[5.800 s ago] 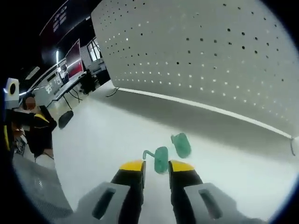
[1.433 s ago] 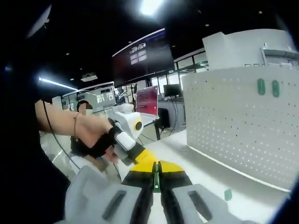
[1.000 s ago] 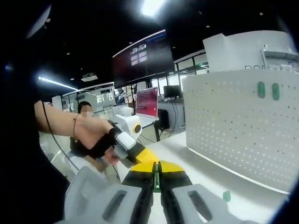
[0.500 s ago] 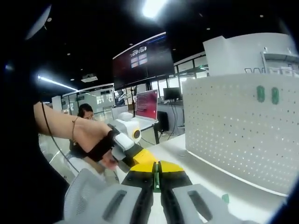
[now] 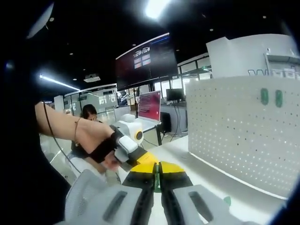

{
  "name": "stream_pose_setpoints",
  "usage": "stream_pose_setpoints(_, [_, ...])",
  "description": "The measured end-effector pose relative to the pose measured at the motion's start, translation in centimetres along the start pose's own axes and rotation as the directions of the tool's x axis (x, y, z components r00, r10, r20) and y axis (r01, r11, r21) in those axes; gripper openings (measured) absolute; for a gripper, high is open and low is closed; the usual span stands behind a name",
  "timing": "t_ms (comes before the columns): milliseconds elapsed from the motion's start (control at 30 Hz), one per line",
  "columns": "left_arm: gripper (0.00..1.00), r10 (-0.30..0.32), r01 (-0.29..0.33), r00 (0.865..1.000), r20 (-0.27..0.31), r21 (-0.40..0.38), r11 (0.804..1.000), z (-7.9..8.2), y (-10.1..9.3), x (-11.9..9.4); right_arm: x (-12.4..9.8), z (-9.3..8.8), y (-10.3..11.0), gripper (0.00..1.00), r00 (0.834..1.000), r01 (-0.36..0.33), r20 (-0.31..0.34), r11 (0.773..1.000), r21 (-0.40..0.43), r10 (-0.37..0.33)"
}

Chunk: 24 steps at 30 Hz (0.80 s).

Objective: Insert the hook assembly into the mounting plate slot until the hook locks in place.

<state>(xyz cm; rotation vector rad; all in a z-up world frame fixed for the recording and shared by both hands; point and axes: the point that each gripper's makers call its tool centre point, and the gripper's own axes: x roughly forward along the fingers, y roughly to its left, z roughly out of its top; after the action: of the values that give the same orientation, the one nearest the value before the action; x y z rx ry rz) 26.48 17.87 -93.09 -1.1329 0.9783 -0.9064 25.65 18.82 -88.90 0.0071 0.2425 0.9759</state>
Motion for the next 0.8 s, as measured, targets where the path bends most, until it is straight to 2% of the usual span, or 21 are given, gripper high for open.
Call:
stream_pose_setpoints(133, [0.01,0.018,-0.018,1.0,0.008,0.026,0.999,0.1,0.3,0.0,0.0,-0.4,-0.1,0.0,1.0,0.005,-0.02,1.0,0.018,-0.004])
stream_pose_setpoints(267, [0.01,0.057,-0.059,0.998,0.026,0.098,0.993,0.4,0.8,0.3,0.0,-1.1,-0.6,0.01,0.999,0.022,-0.04,0.996,0.086,-0.018])
stream_pose_setpoints(333, [0.01,0.09,-0.095,0.995,0.043,0.152,0.984,0.9,1.1,0.4,-0.1,-1.0,-1.0,0.02,0.999,0.035,-0.039,0.993,0.11,-0.031])
stream_pose_setpoints(433, [0.01,0.155,-0.17,0.985,0.081,0.252,0.953,1.8,1.9,0.3,-0.6,-0.8,-1.7,0.06,0.998,0.054,-0.044,0.987,0.15,-0.048])
stream_pose_setpoints(500, [0.01,0.194,-0.22,0.975,0.108,0.335,0.916,2.5,2.3,0.3,-1.1,-1.4,-2.4,0.1,0.995,0.081,-0.079,0.973,0.216,-0.066])
stream_pose_setpoints(567, [0.01,0.215,-0.246,0.969,0.122,0.411,0.878,3.0,2.4,0.4,-1.5,-1.6,-3.3,0.1,0.992,0.113,-0.079,0.956,0.27,-0.095])
stream_pose_setpoints(600, [0.01,0.222,-0.259,0.966,0.134,0.461,0.849,3.2,2.3,0.5,-1.8,-2.1,-3.5,0.1,0.99,0.124,-0.102,0.944,0.305,-0.097])
stream_pose_setpoints(633, [0.01,0.228,-0.264,0.964,0.133,0.478,0.838,3.2,2.2,0.7,-2.0,-2.4,-3.8,0.1,0.988,0.137,-0.109,0.929,0.343,-0.106])
stream_pose_setpoints(667, [0.01,0.236,-0.27,0.963,0.133,0.506,0.819,3.2,2.2,0.9,-2.2,-2.7,-4.0,0.1,0.987,0.149,-0.115,0.917,0.37,-0.114])
stream_pose_setpoints(767, [0.01,0.229,-0.268,0.963,0.141,0.56,0.784,2.9,2.0,1.7,-2.8,-4.1,-4.1,0.1,0.982,0.182,-0.142,0.858,0.481,-0.128])
stream_pose_setpoints(800, [0.01,0.224,-0.263,0.965,0.139,0.571,0.778,2.7,1.9,1.9,-2.8,-4.3,-4.1,0.11,0.981,0.188,-0.142,0.849,0.494,-0.135])
